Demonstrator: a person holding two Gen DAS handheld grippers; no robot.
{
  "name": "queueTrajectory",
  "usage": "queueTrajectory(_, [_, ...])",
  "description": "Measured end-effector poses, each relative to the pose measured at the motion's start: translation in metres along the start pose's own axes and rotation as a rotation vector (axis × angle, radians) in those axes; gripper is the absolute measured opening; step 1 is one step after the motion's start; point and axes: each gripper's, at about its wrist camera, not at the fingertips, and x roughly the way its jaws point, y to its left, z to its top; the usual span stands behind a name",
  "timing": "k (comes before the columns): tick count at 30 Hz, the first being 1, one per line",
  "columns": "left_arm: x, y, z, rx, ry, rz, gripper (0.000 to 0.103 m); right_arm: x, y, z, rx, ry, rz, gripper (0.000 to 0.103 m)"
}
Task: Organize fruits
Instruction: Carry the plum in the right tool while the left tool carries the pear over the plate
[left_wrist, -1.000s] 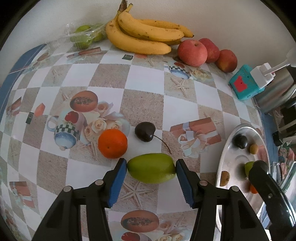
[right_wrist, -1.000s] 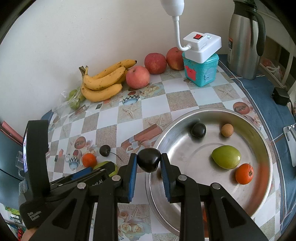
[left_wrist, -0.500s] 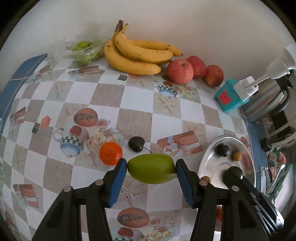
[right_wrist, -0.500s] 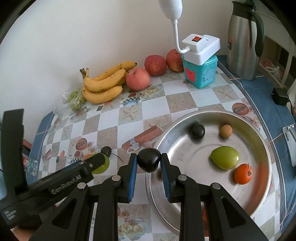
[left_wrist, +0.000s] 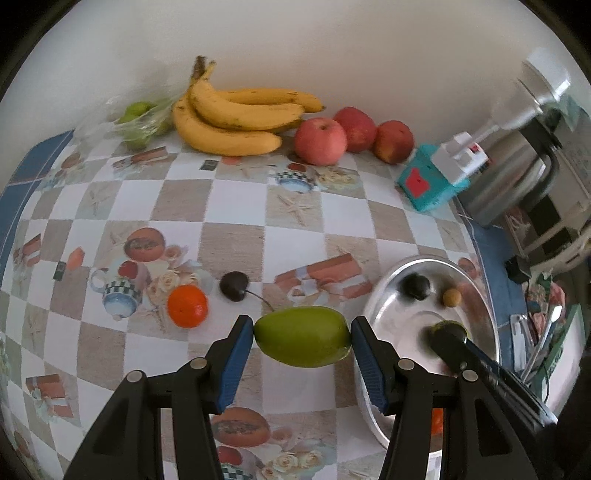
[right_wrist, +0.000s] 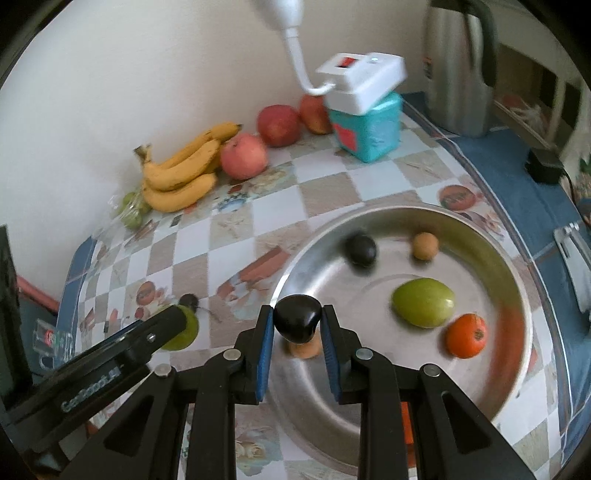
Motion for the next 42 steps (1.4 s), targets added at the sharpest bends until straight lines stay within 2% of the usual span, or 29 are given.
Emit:
queueTrajectory(7, [-0.001,-0.029,-0.006,0.065,0.0,-0.043,0.058,-0.009,-0.041,0.003,0.114,-0.013,-0.022,0.026])
queueTrajectory(19, [0.015,-0.059,-0.01,0.146,-0.031,-0.061,0.058,-0.017,-0.095,0.009,0.249,-0.081,-0.08,0.026])
queueTrajectory(36, [0.033,-0.085,-0.017,0.242,-0.101,-0.068,0.058,0.003,-0.114,0.006,0.279,-0.057,-0.111,0.027])
queueTrajectory(42, [0.037,-0.087,-0.018,0.253,-0.086,-0.059,0.058,0.007,-0.118,0.005,0.295,-0.045,-0.116,0.027])
